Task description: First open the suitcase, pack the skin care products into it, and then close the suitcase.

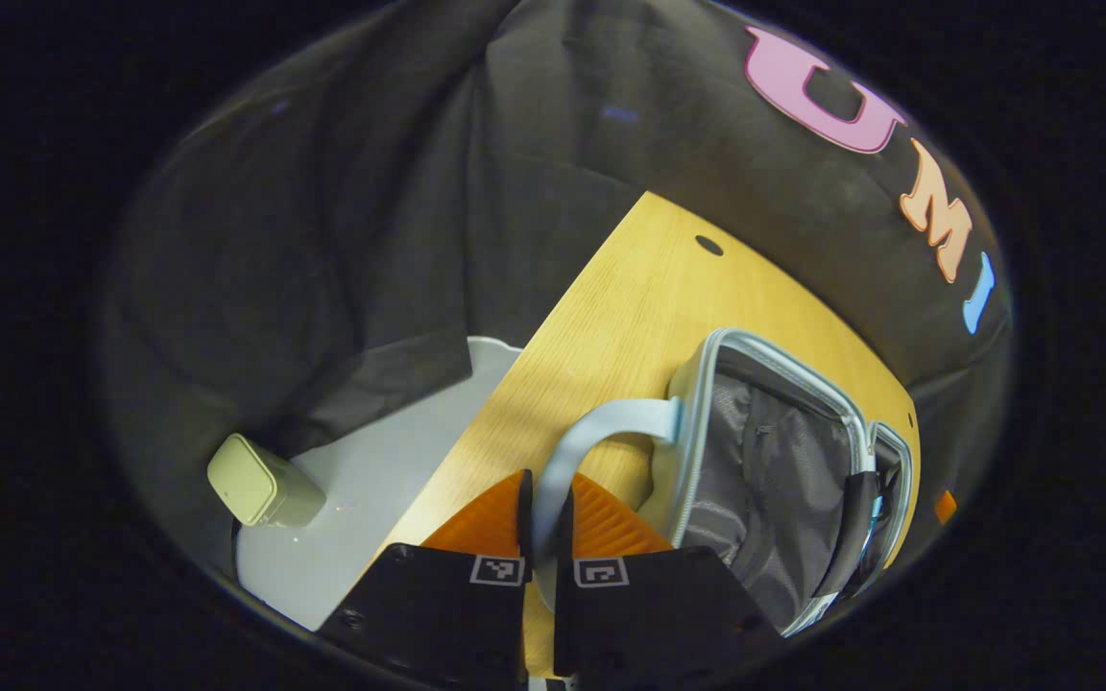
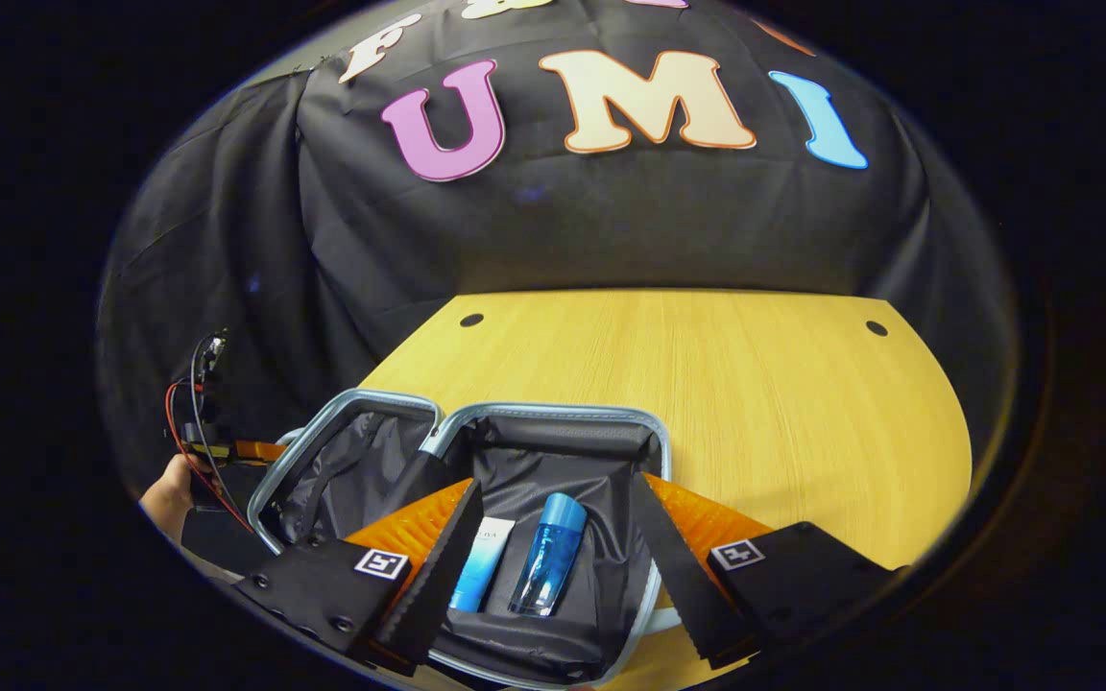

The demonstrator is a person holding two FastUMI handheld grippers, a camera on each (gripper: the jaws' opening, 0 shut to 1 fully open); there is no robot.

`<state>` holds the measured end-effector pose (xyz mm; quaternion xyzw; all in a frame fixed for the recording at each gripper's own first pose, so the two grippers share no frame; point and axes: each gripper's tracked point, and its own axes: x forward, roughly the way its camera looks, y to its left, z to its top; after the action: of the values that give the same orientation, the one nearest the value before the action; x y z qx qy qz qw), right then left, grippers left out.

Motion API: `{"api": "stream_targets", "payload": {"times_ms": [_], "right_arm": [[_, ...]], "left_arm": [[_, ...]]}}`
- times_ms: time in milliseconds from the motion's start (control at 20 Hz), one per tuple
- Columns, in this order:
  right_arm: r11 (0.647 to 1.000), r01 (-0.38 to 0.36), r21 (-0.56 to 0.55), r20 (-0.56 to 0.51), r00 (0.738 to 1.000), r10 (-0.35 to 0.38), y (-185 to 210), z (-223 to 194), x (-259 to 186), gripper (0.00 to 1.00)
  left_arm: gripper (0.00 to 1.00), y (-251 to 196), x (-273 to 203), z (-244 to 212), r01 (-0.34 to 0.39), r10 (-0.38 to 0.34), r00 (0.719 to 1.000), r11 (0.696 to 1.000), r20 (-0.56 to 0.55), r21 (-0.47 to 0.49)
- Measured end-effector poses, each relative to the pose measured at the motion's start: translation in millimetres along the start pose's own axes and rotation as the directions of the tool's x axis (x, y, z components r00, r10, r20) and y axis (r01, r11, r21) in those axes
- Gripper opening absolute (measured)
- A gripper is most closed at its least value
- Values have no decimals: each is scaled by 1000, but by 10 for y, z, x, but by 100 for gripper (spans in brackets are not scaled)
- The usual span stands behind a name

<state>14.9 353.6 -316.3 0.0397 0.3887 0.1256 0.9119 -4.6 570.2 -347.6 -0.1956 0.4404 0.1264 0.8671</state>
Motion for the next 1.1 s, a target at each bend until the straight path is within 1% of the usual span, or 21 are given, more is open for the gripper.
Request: {"api": "stream_targets", "payload": {"times_ms": [100, 150, 200, 350, 500, 550, 600, 650, 750, 850, 950, 1100], "right_arm": [[1000, 6, 0, 39, 999, -6, -36, 93, -53, 98], [1000, 11, -12, 67, 998, -10, -64, 161, -78, 93], [1000, 18, -25, 95, 995, -16, -101, 229, -98, 98], [999, -1, -46, 135, 991, 7, -113, 331, -174, 98], [997, -15, -70, 193, 981, 29, -180, 469, -320, 98], [997, -28, -77, 208, 977, 43, -186, 509, -352, 98], [996, -35, -87, 224, 973, 54, -211, 547, -381, 94], [994, -41, -99, 233, 970, 63, -246, 588, -409, 98], [992, -59, -109, 245, 966, 85, -307, 635, -470, 98], [990, -93, -106, 245, 963, 117, -346, 659, -549, 98], [988, -104, -117, 252, 959, 131, -437, 695, -621, 98], [984, -111, -140, 270, 952, 146, -578, 763, -740, 98]], "left_arm": [[1, -48, -134, 102, -10, 8, 999, 999, 35, 44], [1, -63, -227, 172, -16, 12, 998, 997, 63, 72], [1, -98, -320, 252, -24, 16, 996, 996, 89, 89], [0, -279, -620, 417, -39, 21, 990, 992, 140, 122], [0, -575, -913, 551, -45, 18, 984, 988, 179, 149], [0, -674, -1008, 606, -41, 8, 980, 986, 198, 162], [0, -781, -1131, 652, -44, 5, 976, 983, 217, 176], [0, -882, -1210, 685, -45, 0, 973, 981, 229, 188], [0, -1122, -1406, 745, -41, -13, 966, 978, 259, 202], [0, -1335, -1548, 779, -43, -22, 957, 975, 290, 218], [0, -1570, -1681, 797, -39, -38, 949, 971, 312, 237], [0, -2005, -1861, 805, 1, -93, 936, 965, 341, 261]]}}
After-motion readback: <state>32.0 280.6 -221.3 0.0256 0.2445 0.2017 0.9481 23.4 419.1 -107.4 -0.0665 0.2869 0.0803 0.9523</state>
